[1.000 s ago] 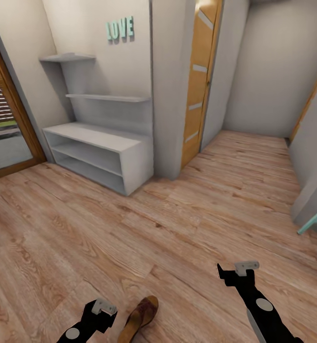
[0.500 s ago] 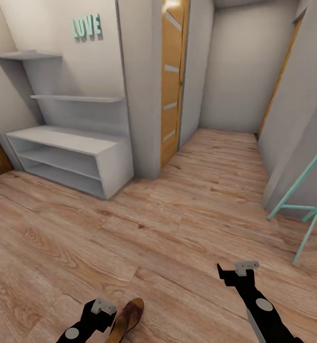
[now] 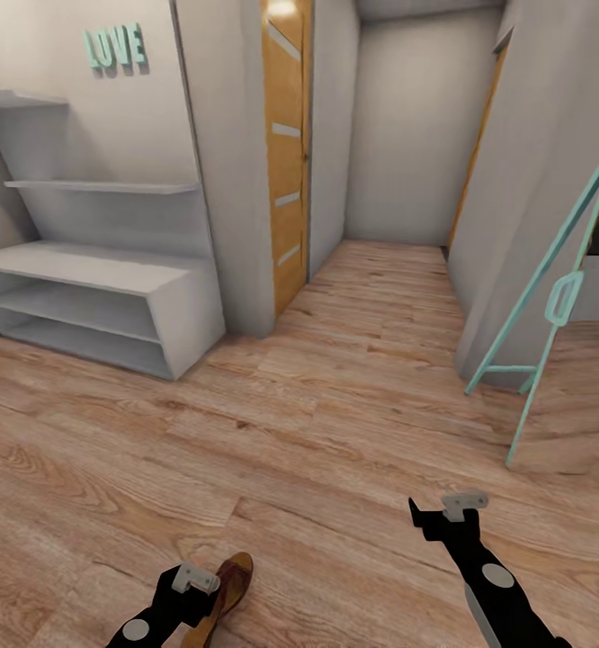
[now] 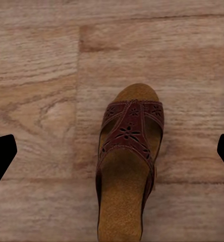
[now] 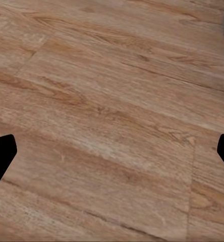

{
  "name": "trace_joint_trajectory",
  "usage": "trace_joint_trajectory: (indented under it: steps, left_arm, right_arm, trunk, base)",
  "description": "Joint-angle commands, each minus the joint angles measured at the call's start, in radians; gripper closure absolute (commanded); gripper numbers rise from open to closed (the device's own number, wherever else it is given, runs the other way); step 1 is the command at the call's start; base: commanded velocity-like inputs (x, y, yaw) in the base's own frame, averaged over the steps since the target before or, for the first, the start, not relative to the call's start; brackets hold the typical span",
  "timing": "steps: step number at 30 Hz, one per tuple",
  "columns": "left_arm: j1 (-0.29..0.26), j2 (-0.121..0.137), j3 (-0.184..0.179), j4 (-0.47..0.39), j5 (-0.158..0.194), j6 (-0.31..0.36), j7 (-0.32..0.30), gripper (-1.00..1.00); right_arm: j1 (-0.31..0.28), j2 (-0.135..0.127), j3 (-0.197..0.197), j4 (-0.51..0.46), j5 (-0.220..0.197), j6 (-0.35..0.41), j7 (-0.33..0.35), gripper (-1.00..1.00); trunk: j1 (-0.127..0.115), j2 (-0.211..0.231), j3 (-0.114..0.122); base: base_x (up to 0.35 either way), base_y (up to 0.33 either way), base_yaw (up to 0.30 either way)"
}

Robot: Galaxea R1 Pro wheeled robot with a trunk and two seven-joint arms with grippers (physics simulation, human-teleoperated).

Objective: Pick up the two gym shoes and the two sandals from the corridor floor and place them onto the hallstand (shoe rack) in the corridor, making sure they are on the rack and not on the floor. Arrange them so the two gym shoes are next to each other and the two sandals are next to each other.

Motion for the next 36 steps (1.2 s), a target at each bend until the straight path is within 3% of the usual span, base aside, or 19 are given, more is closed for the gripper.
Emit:
trace_joint_trajectory:
  steps: [1, 13, 22, 33, 36]
  left_arm:
    - [0.0, 0.001, -0.004, 0.0, -0.005, -0.004, 0.002, -1.0]
    - [-0.002, 0.003, -0.006, 0.0, -0.006, -0.003, 0.0, -1.0]
    - [-0.002, 0.008, -0.007, 0.0, -0.005, -0.002, -0.004, -1.0]
    - [-0.003, 0.012, -0.009, 0.0, -0.004, 0.002, 0.0, -1.0]
    - [-0.003, 0.013, -0.009, 0.0, -0.004, 0.002, 0.0, -1.0]
  right_arm:
    - [0.0, 0.0, 0.001, -0.002, 0.0, 0.006, 0.0, -1.0]
    - [0.0, 0.0, -0.002, -0.003, 0.002, 0.006, 0.0, -1.0]
    - [0.0, -0.001, -0.003, -0.062, 0.002, 0.008, 0.0, -1.0]
    - [0.0, -0.001, -0.004, -0.066, 0.002, 0.01, 0.0, -1.0]
    - [0.0, 0.0, -0.004, -0.066, 0.002, 0.013, 0.0, -1.0]
  trunk:
    - [0.0, 0.0, -0.001]
    - [0.0, 0.0, -0.001]
    - [0.0, 0.0, -0.001]
    - [0.042, -0.077, -0.036]
    - [0.043, -0.078, -0.049]
  base:
    - [-0.014, 0.0, -0.03]
    - [-0.003, 0.0, -0.005]
    - [0.0, 0.0, 0.0]
    - [0.0, 0.0, 0.0]
    - [0.0, 0.0, 0.012]
